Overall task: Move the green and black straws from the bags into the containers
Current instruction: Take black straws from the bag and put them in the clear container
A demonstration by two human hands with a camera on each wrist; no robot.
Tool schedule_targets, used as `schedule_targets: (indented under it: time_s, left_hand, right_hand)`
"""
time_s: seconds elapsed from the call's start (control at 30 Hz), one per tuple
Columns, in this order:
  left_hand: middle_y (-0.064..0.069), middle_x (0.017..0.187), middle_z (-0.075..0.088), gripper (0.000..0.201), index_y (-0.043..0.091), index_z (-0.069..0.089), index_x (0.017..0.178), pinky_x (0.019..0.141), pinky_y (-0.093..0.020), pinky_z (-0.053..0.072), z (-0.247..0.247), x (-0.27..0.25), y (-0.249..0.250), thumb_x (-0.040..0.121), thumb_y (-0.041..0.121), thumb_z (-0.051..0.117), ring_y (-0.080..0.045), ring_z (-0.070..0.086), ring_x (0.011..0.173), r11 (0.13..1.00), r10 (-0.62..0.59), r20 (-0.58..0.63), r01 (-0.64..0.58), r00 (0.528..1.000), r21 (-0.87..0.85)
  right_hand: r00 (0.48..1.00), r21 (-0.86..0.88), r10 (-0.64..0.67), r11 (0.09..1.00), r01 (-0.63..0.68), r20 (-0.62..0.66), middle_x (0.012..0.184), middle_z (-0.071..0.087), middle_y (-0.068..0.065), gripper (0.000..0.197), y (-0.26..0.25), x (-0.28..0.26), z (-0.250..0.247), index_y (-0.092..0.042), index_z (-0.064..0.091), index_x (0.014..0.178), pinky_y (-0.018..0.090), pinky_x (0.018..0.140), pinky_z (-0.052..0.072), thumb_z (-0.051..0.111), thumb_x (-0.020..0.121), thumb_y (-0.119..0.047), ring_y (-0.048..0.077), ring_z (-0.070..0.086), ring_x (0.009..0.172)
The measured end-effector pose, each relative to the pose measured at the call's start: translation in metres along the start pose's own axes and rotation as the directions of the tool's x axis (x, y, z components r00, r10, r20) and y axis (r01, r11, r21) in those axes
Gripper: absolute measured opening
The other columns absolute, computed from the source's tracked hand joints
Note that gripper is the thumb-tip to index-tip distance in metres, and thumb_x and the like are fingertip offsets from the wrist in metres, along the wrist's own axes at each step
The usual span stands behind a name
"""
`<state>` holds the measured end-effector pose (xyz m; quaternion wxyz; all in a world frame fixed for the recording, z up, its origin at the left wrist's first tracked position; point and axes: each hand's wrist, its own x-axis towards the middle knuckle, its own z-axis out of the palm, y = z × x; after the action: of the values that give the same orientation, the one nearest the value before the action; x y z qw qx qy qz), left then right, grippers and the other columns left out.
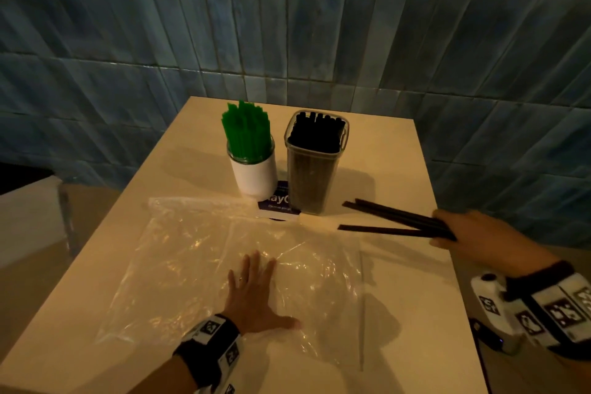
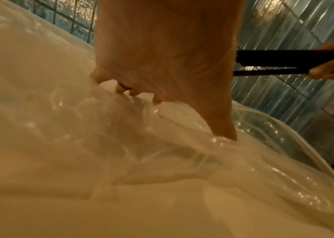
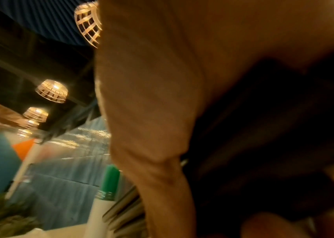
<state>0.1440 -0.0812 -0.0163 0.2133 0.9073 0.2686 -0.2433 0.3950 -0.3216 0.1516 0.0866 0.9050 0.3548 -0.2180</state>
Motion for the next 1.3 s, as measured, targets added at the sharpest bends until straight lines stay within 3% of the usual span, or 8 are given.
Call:
schedule_targets:
  time_s: [0.07, 0.23, 0.43, 0.6, 0.73, 1.07, 1.2, 1.3]
  left_hand:
    - [-0.01, 0.147, -0.035, 0.142, 0.024, -0.021, 0.144, 0.114, -0.056, -0.003, -0.011, -0.004, 0.01, 0.042, 0.095, 0.046, -0.03, -0.023, 0.14, 0.994, 0.048, -0.232, -0.07, 0.971, -0.085]
    - [-0.02, 0.15, 0.018, 0.113, 0.019, 0.007, 0.147, 0.115, -0.05, 0.001, -0.055, -0.016, 0.048, 0.062, 0.07, 0.062, -0.035, 0.008, 0.142, 0.874, 0.468, -0.707, -0.396, 0.53, 0.282]
    - [0.005, 0.11, 0.064, 0.039, 0.026, 0.049, 0.124, 0.095, -0.026, 0.043, -0.076, -0.023, 0.067, 0.091, 0.047, 0.05, -0.011, 0.06, 0.099, 0.961, 0.278, -0.362, -0.26, 0.89, 0.1]
    - [0.016, 0.065, 0.051, 0.02, 0.023, 0.061, 0.098, 0.062, -0.008, 0.037, -0.068, -0.021, 0.042, 0.087, 0.04, 0.059, 0.001, 0.05, 0.06, 0.948, 0.173, -0.427, -0.268, 0.887, -0.174]
    - [0.016, 0.066, 0.061, 0.018, 0.027, 0.067, 0.092, 0.07, -0.017, 0.05, -0.065, -0.019, 0.05, 0.079, 0.039, 0.066, -0.001, 0.06, 0.064, 0.816, 0.24, -0.52, -0.461, 0.82, -0.35]
    - [-0.009, 0.095, 0.068, 0.021, 0.008, 0.064, 0.102, 0.077, -0.026, 0.052, -0.083, -0.023, 0.097, 0.082, 0.003, 0.065, -0.016, 0.06, 0.088, 0.53, 0.274, -0.579, -0.623, 0.768, -0.576]
    - [0.01, 0.078, 0.069, 0.011, 0.035, 0.067, 0.081, 0.071, -0.035, 0.057, -0.096, -0.022, 0.102, 0.074, 0.027, 0.07, -0.012, 0.067, 0.076, 0.434, 0.318, -0.58, -0.659, 0.75, -0.615]
    - [0.012, 0.096, 0.068, 0.04, 0.037, 0.06, 0.104, 0.084, -0.026, 0.054, -0.105, -0.014, 0.105, 0.074, 0.016, 0.075, -0.006, 0.065, 0.096, 0.379, 0.324, -0.608, -0.688, 0.725, -0.619]
  right_hand:
    - [0.998, -0.099, -0.068, 0.993, 0.066, -0.011, 0.103, 0.059, 0.004, 0.036, -0.03, -0.004, -0.006, -0.025, 0.041, 0.123, 0.032, 0.074, 0.049, 0.047, 0.094, -0.045, 0.022, 0.06, 0.095]
    - [0.943, -0.259, -0.333, 0.913, 0.315, -0.028, 0.117, 0.057, 0.009, 0.037, -0.108, -0.003, 0.009, -0.021, 0.039, 0.13, 0.035, 0.08, 0.044, 0.044, 0.096, -0.035, 0.028, 0.058, 0.104]
    - [0.861, -0.315, -0.488, 0.847, 0.428, -0.144, 0.118, 0.059, 0.008, 0.048, -0.16, -0.008, 0.012, -0.014, 0.034, 0.133, 0.034, 0.074, 0.033, 0.052, 0.093, -0.034, 0.029, 0.057, 0.102]
    - [0.861, 0.118, -0.364, 0.896, 0.428, -0.355, 0.123, 0.051, -0.013, 0.085, -0.131, -0.012, -0.028, -0.033, 0.043, 0.126, 0.028, 0.091, 0.038, 0.064, 0.057, -0.076, 0.01, 0.05, 0.107]
    - [0.815, 0.565, -0.348, 0.593, 0.574, -0.463, 0.115, 0.051, -0.025, 0.058, -0.141, -0.007, -0.013, -0.046, 0.05, 0.11, 0.016, 0.089, 0.04, 0.054, 0.062, -0.078, -0.01, 0.047, 0.105]
    - [0.459, 0.413, -0.09, 0.31, 0.856, -0.884, 0.103, 0.061, -0.013, 0.024, -0.168, 0.004, 0.021, -0.025, 0.059, 0.098, 0.014, 0.082, 0.048, 0.065, 0.083, -0.043, 0.004, 0.06, 0.096]
    - [0.699, 0.701, 0.07, 0.012, 0.713, -0.712, 0.106, 0.066, -0.012, 0.059, -0.167, 0.008, 0.02, -0.021, 0.053, 0.11, 0.019, 0.08, 0.053, 0.081, 0.059, -0.032, 0.009, 0.067, 0.091]
    - [0.793, 0.797, 0.088, 0.072, 0.599, -0.603, 0.086, 0.072, -0.004, 0.029, -0.164, 0.017, 0.019, -0.018, 0.067, 0.088, 0.027, 0.078, 0.055, 0.083, 0.064, -0.022, 0.009, 0.068, 0.082]
